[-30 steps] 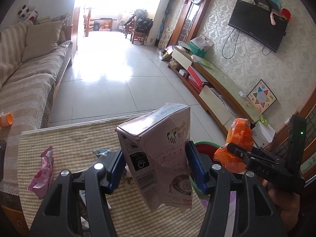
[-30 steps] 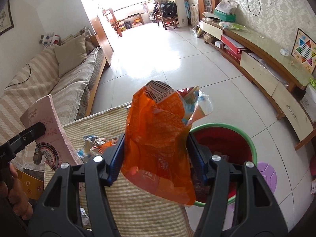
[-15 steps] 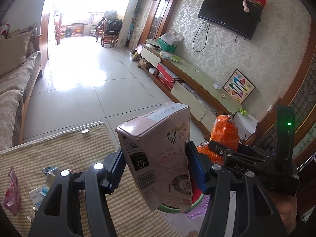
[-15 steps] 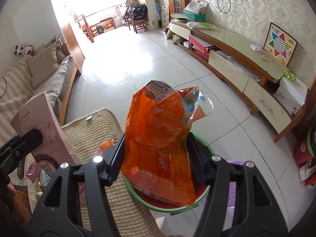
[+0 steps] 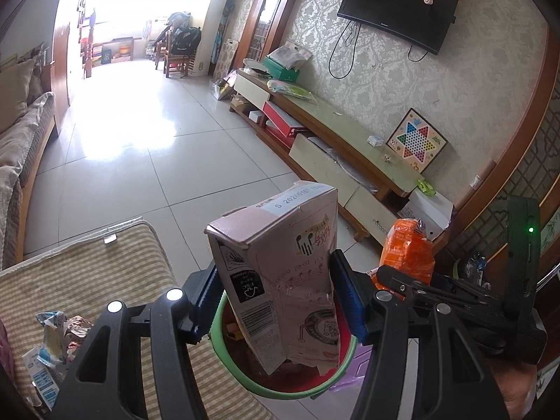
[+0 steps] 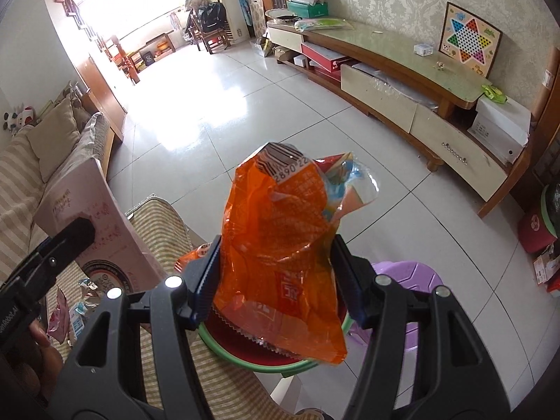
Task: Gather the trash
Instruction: 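Carry the orange bag and pink carton over the red bin and open both tools, then move both tools back over the table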
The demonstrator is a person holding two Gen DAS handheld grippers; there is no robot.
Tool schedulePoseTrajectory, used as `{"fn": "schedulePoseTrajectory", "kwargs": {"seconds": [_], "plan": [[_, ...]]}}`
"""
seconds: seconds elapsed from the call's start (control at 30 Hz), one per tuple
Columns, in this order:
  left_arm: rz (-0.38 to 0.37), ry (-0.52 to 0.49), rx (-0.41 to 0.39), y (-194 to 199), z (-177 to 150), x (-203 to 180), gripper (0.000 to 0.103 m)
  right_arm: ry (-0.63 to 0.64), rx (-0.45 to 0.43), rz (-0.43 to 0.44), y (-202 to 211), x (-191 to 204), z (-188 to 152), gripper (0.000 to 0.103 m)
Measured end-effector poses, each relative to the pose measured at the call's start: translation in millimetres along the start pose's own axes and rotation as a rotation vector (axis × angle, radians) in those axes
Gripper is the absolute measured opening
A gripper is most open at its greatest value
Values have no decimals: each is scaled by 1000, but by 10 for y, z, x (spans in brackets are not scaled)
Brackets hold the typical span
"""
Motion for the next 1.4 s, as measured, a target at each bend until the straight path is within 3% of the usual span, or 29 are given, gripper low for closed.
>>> {"fn": "schedulePoseTrajectory", "kwargs": {"seconds": [0.2,0.8,0.83,0.87,0.97,1.1,1.23,1.4], "plan": [[-19,50,44,-170,-22,-24,56,3,9,-4,-15,2,3,58],[-26,44,68,-223,25,-103,57,-11,20,1,-59,-35,29,59],[-28,51,72,-230,22,-94,61,-10,19,1,-62,-30,25,59],[-31,61,74,-229,25,-82,72,-9,18,0,-61,-33,28,60],[-41,95,62,-192,45,-19,85,-13,20,-3,-67,-45,24,62],[-40,126,49,-139,71,97,89,-9,30,-5,-89,-39,20,67],[-28,152,23,-36,89,228,94,6,28,-14,-85,18,10,85],[-7,129,6,95,46,364,95,33,26,-20,-85,105,14,91]]}}
Point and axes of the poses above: each gripper's, at about its wrist camera, not at the fingertips, and y roughly against the way its jaws point, x to its left, z to its top, the point moved 2 cm from there along -y, roughly the way its jaws point, and after that the axes turned 15 degrees about z, right-handed, at the moved point
